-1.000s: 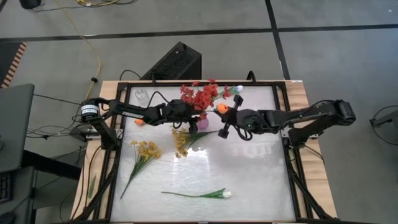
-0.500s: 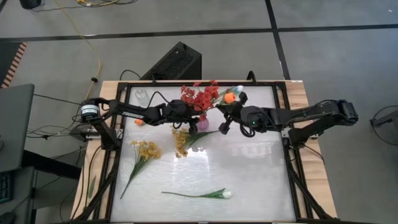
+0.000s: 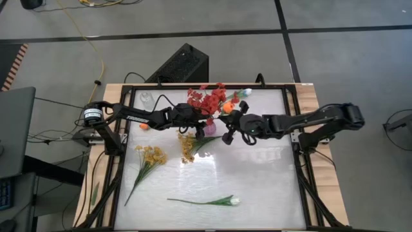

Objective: Sort flowers into vase by color
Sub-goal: Put the right orange tulip into the violet vase

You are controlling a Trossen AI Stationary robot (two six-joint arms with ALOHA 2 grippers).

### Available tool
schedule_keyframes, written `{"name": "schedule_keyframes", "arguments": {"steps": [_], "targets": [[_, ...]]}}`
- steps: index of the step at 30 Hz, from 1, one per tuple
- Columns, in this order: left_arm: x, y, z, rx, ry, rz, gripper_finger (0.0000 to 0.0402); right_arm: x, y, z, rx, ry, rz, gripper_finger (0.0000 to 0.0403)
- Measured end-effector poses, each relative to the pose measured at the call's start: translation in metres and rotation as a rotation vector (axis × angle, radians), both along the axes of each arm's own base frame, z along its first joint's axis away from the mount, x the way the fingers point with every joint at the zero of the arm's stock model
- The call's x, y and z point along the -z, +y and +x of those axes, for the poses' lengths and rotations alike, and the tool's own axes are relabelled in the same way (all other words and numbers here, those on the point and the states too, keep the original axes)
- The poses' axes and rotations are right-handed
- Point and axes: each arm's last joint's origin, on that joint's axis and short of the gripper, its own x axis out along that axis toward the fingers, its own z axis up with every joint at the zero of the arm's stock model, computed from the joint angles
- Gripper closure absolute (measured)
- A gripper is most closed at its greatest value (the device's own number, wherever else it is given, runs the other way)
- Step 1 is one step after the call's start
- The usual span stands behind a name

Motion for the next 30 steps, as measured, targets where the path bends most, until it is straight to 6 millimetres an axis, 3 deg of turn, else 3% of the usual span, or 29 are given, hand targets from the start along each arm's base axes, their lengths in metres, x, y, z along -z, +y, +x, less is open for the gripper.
{"name": "schedule_keyframes", "arguments": {"steps": [21, 30], "targets": [[0.0, 0.0, 0.0, 0.005, -0.003, -0.012, 0.0308, 0.05, -0.025, 0.035, 0.022, 0.087, 0.016, 0.0381], [0.0, 0.0, 0.0, 0.012, -0.003, -0.014, 0.0308, 0.045, -0.024, 0.029, 0.021, 0.115, 0.015, 0.0329]]}}
